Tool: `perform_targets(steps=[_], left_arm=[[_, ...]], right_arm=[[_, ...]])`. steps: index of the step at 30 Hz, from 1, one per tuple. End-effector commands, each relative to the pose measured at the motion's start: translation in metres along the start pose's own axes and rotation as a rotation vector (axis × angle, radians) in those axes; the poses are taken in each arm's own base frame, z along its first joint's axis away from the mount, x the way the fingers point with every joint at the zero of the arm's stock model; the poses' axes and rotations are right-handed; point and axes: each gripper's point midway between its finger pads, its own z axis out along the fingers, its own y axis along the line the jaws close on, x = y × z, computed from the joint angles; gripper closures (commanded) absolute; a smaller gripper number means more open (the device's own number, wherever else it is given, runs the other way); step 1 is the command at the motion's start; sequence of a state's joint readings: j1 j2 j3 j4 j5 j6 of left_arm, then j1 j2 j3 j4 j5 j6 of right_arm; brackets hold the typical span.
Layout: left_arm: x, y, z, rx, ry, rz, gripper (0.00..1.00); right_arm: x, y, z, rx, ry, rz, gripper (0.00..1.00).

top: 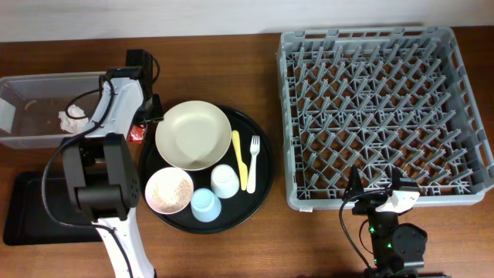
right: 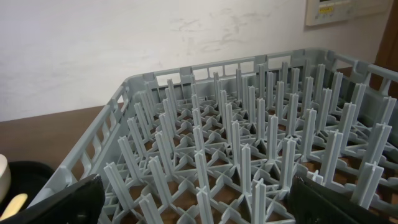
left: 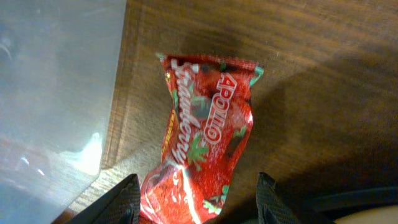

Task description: Sort waste into correct bins and load items into the dishwasher rack

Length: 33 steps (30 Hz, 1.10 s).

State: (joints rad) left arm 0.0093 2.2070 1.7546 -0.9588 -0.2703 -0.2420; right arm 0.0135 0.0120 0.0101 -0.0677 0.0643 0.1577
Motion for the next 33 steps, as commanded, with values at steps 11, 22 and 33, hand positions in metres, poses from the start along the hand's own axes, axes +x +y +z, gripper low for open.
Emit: perform_targets(steps=[11,22,33], left_arm=[[-0.005,0.001,0.004,-0.006,-0.023,-0.003,0.50],[0.008,0.002,0.021,-0.023,-0.004,0.000,0.50],[-0.007,0.005,0.009,-0.033,-0.045,-0.010,1.00]], right_arm=[[0.001,-0.005,0.000,0.027,0.000,0.005,0.02],[0.001,-0.005,0.000,0.027,-0.001,0.005,0.02],[0.001,-0.005,0.000,0.027,-0.001,0.005,0.02]])
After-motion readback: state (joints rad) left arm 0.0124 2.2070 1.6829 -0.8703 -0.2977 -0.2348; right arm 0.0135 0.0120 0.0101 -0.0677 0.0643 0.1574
